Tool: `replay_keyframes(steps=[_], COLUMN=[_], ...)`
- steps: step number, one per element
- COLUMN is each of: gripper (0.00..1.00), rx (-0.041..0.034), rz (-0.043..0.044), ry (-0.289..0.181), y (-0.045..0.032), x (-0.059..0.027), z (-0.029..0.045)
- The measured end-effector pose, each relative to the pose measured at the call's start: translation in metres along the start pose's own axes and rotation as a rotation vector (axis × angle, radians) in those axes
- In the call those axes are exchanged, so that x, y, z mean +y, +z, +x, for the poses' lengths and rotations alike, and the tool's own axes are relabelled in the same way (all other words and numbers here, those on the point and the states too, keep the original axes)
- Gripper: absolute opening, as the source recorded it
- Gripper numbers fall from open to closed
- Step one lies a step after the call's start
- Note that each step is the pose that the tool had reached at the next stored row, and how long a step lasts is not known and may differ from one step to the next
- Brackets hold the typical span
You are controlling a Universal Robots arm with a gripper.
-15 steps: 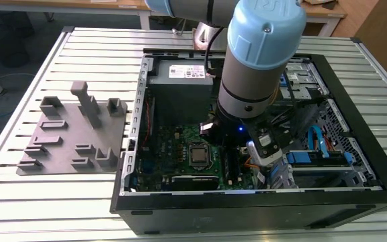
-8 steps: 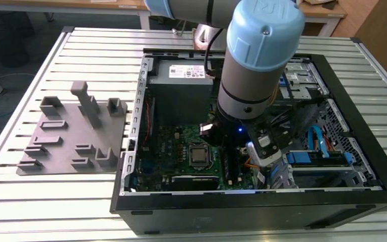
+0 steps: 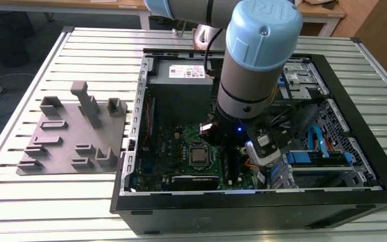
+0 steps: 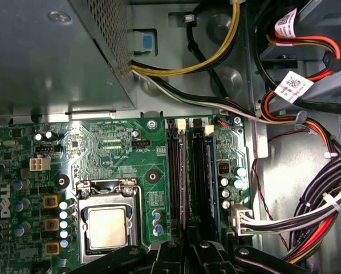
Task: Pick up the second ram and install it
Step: 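Insert the second ram into the second slot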
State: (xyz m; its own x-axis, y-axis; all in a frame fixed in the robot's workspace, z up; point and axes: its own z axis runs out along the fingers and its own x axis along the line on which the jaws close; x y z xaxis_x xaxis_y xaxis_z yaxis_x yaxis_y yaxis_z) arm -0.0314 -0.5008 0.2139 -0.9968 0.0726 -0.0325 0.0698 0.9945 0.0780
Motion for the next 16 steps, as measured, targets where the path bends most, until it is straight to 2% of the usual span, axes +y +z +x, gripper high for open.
replay_keyframes(steps=[16], gripper=[0.11], rx=[0.0001], rz=[0.0004], ry=[0.0], y=[0.0033], x=[0.0015], z=[0.0002])
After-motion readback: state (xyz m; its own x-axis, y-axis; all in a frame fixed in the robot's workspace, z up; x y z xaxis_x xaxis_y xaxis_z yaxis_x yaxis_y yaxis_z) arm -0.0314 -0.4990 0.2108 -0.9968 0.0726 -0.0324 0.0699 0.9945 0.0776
